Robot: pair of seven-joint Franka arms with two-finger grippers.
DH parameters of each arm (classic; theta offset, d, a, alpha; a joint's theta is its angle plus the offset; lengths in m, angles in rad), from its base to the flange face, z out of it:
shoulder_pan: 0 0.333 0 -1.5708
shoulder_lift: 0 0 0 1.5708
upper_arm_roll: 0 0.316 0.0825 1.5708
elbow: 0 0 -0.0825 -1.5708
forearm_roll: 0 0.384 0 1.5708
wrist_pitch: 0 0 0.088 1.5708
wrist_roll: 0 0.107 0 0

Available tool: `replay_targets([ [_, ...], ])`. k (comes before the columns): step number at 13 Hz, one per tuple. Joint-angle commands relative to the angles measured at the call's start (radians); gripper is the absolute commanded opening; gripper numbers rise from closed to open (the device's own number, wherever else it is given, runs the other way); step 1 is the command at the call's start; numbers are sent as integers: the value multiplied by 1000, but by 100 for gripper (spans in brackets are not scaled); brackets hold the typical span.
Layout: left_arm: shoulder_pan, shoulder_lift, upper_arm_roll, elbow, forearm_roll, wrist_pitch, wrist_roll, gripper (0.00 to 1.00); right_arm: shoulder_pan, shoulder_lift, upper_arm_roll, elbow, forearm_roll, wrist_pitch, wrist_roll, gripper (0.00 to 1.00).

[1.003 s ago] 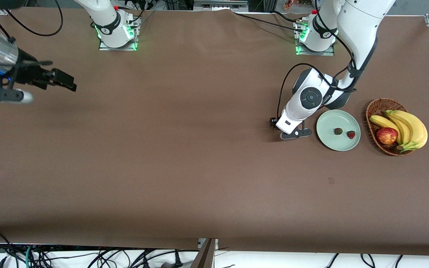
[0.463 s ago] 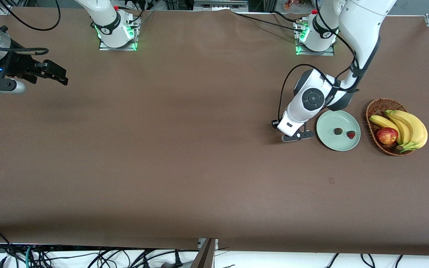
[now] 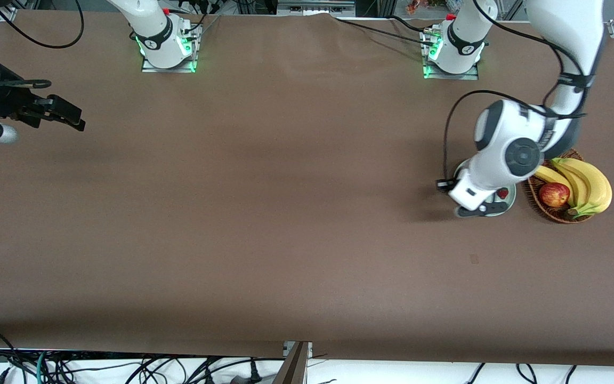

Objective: Collect all strawberries into plate
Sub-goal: 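Carry the last strawberry onto the plate and open the left gripper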

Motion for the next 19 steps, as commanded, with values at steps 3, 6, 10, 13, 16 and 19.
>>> replay_targets([
  [3, 0, 52, 118, -22, -24, 26, 216, 3, -18, 22, 5, 73, 0, -12, -15, 100],
  [6, 0, 106, 121, -58, -23, 102, 223, 5, -15, 25, 8, 73, -8, -15, -18, 100],
  [10, -1, 106, 132, -49, -18, 87, 271, 100, -19, 31, 3, 73, 0, -10, -38, 100],
  [13, 0, 35, 146, -33, -18, 30, 279, 100, -30, 32, -1, 73, 1, -6, -54, 100],
  [16, 0, -108, 149, -27, -20, -33, 279, 100, -30, 32, -3, 73, 1, -2, -55, 100],
  [19, -1, -217, 135, 7, -20, -146, 281, 100, -28, 32, -3, 73, 3, -2, -54, 100],
])
